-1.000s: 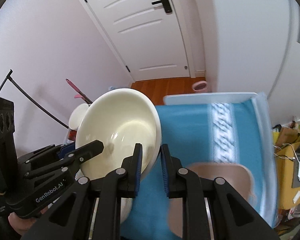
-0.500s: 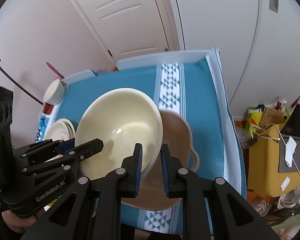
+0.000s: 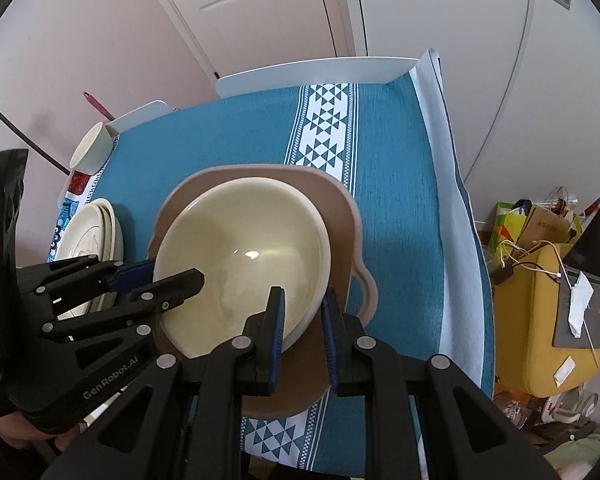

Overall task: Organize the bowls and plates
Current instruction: 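Carry the cream bowl with the right gripper and lower it into the beige bowl, then open the right gripper and grasp the small white bowl rim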

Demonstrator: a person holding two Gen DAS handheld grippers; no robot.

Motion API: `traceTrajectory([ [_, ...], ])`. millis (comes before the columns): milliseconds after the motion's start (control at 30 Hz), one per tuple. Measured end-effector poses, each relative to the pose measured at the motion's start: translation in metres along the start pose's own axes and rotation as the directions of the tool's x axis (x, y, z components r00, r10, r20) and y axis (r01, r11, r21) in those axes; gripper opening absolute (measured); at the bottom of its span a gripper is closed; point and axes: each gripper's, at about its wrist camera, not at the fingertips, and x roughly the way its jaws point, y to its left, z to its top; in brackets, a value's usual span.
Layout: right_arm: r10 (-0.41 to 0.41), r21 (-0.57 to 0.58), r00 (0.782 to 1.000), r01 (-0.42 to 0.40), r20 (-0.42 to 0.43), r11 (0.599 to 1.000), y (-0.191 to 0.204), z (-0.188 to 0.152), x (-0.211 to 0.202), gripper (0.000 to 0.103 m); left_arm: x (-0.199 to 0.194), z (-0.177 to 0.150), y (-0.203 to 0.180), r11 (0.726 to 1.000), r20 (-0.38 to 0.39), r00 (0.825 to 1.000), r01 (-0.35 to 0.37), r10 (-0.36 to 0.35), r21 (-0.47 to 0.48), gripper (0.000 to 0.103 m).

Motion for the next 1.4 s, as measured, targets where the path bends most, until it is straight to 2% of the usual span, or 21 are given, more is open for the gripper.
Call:
traceTrajectory([
  [400, -0.002, -0.015, 1.000, 0.002, -0.011, 1.000, 0.002, 0.000, 0.000, 0.017, -0.003, -0.001, -0.004, 0.999, 0.002, 0.999, -0.037, 0.037, 0.031, 0.018],
  [667, 0.013, 0.007, 1.000, -0.013, 0.026, 1.000, -0.002, -0.001, -0.018, 0.017, -0.019, -0.001, -0.008, 0.996, 0.041, 0.997, -0.071, 0.069, 0.049, 0.018],
  [867, 0.030, -0.004, 0.997, -0.030, 0.069, 1.000, 0.001, 0.000, -0.039, 0.017, -0.045, -0.001, -0.006, 0.996, 0.091, 0.993, -0.085, 0.081, 0.039, 0.019],
  [1067, 0.070, -0.065, 0.987, -0.062, 0.144, 0.996, 0.020, 0.012, -0.066, 0.017, -0.089, 0.000, 0.017, 0.993, 0.177, 0.977, -0.110, 0.115, -0.039, 0.020],
  [1100, 0.078, -0.071, 0.985, -0.067, 0.152, 0.995, 0.023, 0.013, -0.069, 0.017, -0.097, 0.000, 0.023, 0.991, 0.190, 0.974, -0.116, 0.126, -0.064, 0.022],
  [1133, 0.090, -0.078, 0.983, -0.079, 0.162, 0.994, 0.026, 0.017, -0.072, 0.017, -0.104, -0.001, 0.031, 0.988, 0.200, 0.969, -0.127, 0.143, -0.091, 0.031],
  [1167, 0.106, -0.085, 0.980, -0.092, 0.171, 0.992, 0.031, 0.022, -0.075, 0.017, -0.111, -0.002, 0.039, 0.984, 0.209, 0.965, -0.138, 0.159, -0.114, 0.060],
  [1200, 0.118, -0.091, 0.976, -0.103, 0.181, 0.991, 0.035, 0.025, -0.077, 0.021, -0.118, -0.004, 0.045, 0.979, 0.223, 0.959, -0.149, 0.177, -0.136, 0.078],
  [1233, 0.129, -0.097, 0.974, -0.112, 0.188, 0.989, 0.038, 0.028, -0.079, 0.033, -0.127, -0.008, 0.051, 0.973, 0.251, 0.947, -0.162, 0.199, -0.163, 0.099],
  [1267, 0.148, -0.107, 0.970, -0.129, 0.195, 0.986, 0.043, 0.032, -0.080, 0.054, -0.140, -0.014, 0.060, 0.965, 0.290, 0.929, -0.179, 0.231, -0.193, 0.103],
  [1300, 0.168, -0.116, 0.965, -0.147, 0.201, 0.982, 0.048, 0.035, -0.081, 0.065, -0.151, -0.018, 0.066, 0.958, 0.305, 0.918, -0.194, 0.253, -0.212, 0.103],
  [1333, 0.182, -0.123, 0.962, -0.159, 0.203, 0.980, 0.051, 0.037, -0.081, 0.085, -0.156, -0.020, 0.073, 0.953, 0.303, 0.915, -0.204, 0.267, -0.224, 0.103],
  [1367, 0.205, -0.139, 0.957, -0.179, 0.205, 0.974, 0.059, 0.042, -0.080, 0.093, -0.162, -0.021, 0.081, 0.946, 0.299, 0.911, -0.214, 0.283, -0.243, 0.102],
  [1400, 0.216, -0.148, 0.955, -0.188, 0.205, 0.971, 0.062, 0.045, -0.080, 0.094, -0.167, -0.024, 0.091, 0.939, 0.299, 0.908, -0.218, 0.295, -0.265, 0.102],
])
